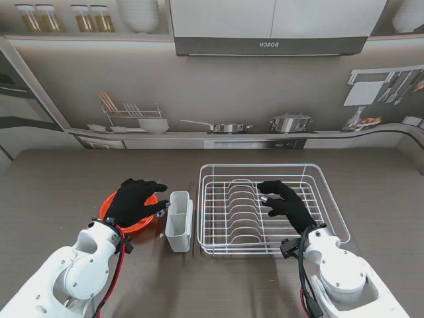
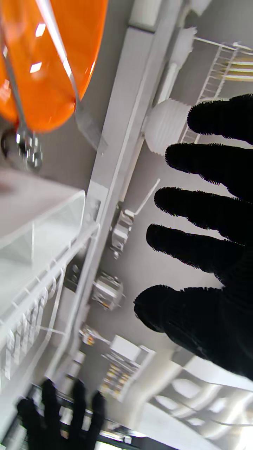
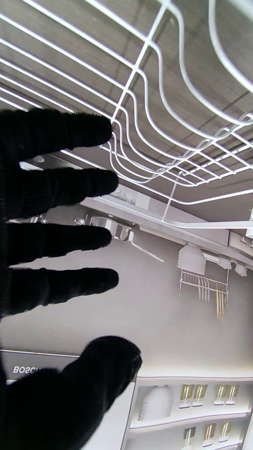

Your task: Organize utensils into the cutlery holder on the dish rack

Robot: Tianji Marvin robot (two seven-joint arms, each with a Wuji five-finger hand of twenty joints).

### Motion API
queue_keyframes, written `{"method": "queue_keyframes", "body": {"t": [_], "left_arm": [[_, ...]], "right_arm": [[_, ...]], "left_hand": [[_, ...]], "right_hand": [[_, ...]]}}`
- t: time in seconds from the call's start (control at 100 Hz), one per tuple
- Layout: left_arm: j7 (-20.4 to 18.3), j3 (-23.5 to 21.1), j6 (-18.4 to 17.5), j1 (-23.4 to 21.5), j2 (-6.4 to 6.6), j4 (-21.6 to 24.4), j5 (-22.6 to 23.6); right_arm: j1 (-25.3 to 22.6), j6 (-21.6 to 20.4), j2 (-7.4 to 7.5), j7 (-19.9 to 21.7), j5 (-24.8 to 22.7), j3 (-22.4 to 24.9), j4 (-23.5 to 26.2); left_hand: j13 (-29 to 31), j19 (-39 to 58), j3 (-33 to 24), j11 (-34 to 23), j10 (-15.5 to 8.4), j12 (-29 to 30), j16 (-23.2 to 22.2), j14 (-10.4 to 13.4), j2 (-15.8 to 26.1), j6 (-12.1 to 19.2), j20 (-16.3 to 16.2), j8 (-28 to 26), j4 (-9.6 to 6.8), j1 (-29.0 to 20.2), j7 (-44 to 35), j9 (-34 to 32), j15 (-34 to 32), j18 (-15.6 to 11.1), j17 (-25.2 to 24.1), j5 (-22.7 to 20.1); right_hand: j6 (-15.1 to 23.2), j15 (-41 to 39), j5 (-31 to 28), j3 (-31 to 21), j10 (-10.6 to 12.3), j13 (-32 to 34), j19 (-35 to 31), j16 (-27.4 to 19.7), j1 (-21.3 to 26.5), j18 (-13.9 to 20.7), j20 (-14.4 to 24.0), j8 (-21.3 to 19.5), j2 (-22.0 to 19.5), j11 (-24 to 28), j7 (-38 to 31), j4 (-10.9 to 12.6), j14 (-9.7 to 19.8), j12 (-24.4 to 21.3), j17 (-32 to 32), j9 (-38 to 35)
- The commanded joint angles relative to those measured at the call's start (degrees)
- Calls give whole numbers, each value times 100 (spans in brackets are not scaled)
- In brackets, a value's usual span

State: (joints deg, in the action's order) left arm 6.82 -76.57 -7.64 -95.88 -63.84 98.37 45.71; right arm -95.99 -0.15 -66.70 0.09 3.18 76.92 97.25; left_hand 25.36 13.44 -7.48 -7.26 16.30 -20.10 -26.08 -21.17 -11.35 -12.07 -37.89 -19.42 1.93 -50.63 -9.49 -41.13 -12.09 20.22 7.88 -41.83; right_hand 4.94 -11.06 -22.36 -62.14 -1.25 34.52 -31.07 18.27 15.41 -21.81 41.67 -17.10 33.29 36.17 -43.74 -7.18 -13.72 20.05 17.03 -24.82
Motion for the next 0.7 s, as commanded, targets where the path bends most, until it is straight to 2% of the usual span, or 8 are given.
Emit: {"method": "queue_keyframes", "body": {"t": [0.0,0.04,0.07,0.18,0.22,0.47,0.5,0.69], "left_arm": [[-126,-45,18,54,100,-41,13],[-147,-48,6,94,118,-88,120],[-170,-43,-8,130,132,-126,186],[-233,12,-127,304,174,-299,370],[-272,56,-184,388,186,-376,383],[-260,534,-545,1045,234,-962,551],[-276,591,-578,1119,239,-1019,550],[-409,897,-682,1470,266,-1318,544]], "right_arm": [[2,-15,-25,82,18,-12,-16],[7,-19,-25,89,24,-12,-25],[13,-20,-25,93,27,-11,-32],[39,-10,-33,73,39,-10,-53],[46,-6,-37,61,41,-9,-58],[68,3,-44,48,67,-14,-89],[69,4,-46,45,75,-14,-91],[88,17,-59,19,121,-4,-113]], "left_hand": [[6,58,-236,-106,73,-210,-138,100,-281,31,-140,-47,-151,123,-57,-106,-129,-120,21,-100],[-16,52,-280,-116,81,-241,-146,117,-344,60,-144,-61,-148,118,-83,-110,-132,-134,5,-150],[-45,37,-786,-79,78,-410,-169,142,-524,66,-176,-131,-78,340,-126,-107,-138,-158,2,-227],[-132,28,-891,-106,72,-451,-184,190,-705,88,-179,-165,-64,366,-183,-35,-147,-195,-26,-319],[-190,16,-1356,-91,69,-507,-179,221,-845,89,-178,-213,13,585,-200,14,-144,-216,-50,-341],[-371,3,-1744,-148,76,-632,-193,345,-1173,-79,-171,-289,73,727,-347,193,-130,-279,-76,-632],[-373,-3,-2002,-169,80,-708,-206,339,-1256,-97,-156,-316,122,835,-393,193,-148,-276,-62,-674],[-415,-20,-2163,-161,88,-728,-202,353,-1418,-160,-138,-360,140,811,-494,225,-136,-288,-87,-866]], "right_hand": [[128,27,69,83,152,-3,83,-43,-65,95,158,115,42,3,5,78,156,-5,-22,84],[118,26,64,84,146,2,84,-42,-66,90,158,114,41,6,3,78,160,-4,-24,78],[112,26,69,85,143,0,85,-42,-70,92,158,114,38,5,4,78,160,-5,-25,80],[94,26,73,86,140,0,86,-42,-70,92,158,111,25,8,-2,80,159,-5,-26,71],[95,23,69,87,132,8,84,-41,-69,93,159,110,32,8,-6,80,166,-5,-23,72],[56,23,80,84,118,12,84,-41,-73,86,160,111,-1,7,-5,83,140,-8,-20,68],[54,22,74,84,120,15,84,-41,-75,87,160,110,-4,5,-8,84,140,-9,-20,71],[37,19,69,79,98,26,84,-40,-78,78,160,108,-14,11,-14,85,142,-9,-17,52]]}}
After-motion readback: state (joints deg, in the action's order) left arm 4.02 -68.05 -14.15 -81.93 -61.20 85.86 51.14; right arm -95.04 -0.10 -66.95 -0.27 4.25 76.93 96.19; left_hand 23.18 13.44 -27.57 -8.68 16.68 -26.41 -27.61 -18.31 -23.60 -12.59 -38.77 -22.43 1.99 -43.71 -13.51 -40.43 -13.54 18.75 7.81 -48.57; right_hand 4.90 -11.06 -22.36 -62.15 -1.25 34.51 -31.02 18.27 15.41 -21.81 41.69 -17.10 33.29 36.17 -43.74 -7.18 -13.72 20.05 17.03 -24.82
